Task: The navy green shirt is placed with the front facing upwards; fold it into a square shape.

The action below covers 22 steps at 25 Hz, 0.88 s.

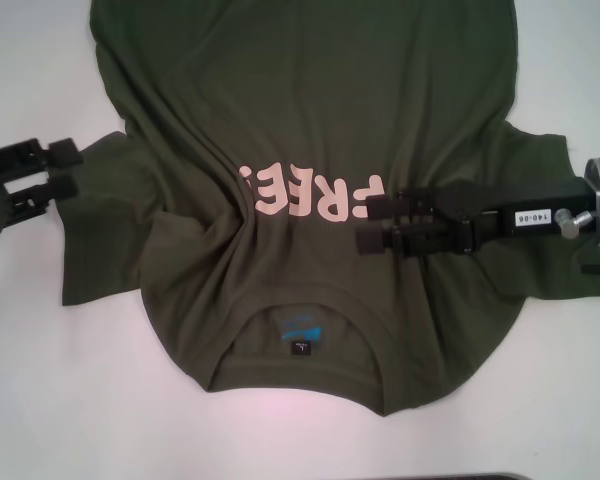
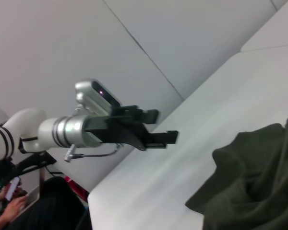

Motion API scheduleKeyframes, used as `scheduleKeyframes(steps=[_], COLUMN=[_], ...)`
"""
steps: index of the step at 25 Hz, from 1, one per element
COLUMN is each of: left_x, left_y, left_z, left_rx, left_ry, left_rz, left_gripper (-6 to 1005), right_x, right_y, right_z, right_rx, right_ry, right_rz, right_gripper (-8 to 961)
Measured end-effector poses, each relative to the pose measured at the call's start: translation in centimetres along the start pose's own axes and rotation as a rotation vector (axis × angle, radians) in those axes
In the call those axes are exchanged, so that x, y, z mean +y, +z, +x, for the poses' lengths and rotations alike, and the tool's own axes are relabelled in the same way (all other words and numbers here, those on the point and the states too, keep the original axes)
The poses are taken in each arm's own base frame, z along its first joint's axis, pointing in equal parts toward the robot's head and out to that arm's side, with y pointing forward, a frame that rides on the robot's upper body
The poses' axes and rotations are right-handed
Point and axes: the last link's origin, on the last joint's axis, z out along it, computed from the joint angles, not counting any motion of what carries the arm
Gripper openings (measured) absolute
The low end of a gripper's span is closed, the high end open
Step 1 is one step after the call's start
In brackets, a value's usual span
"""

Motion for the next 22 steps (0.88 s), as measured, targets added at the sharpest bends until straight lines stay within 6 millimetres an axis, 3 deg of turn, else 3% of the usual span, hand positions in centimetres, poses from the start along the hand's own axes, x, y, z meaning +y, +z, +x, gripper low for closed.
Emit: scheduleKeyframes(steps=[8, 13, 22], left_x=[-2.3, -2.6, -3.9], left_y=[0.1, 0.5, 0.5], left_z=[0.6, 0.9, 1.4], left_rx=[0.035, 0.056, 0.130], left_ry=[-0.122, -0.150, -0.208], left_rz=[0.153, 0.175, 0.246], left_gripper=[596, 594, 594], right_x=[0.2, -0.5, -1.5], right_y=[0.3, -0.3, -0.9], right_z=[-1.2, -1.6, -1.2], right_rx=[-0.022, -0.086, -0.105], right_ry=[0.047, 0.119, 0.174], right_rz=[-0.022, 0.023, 0.090], right_gripper=[915, 915, 914])
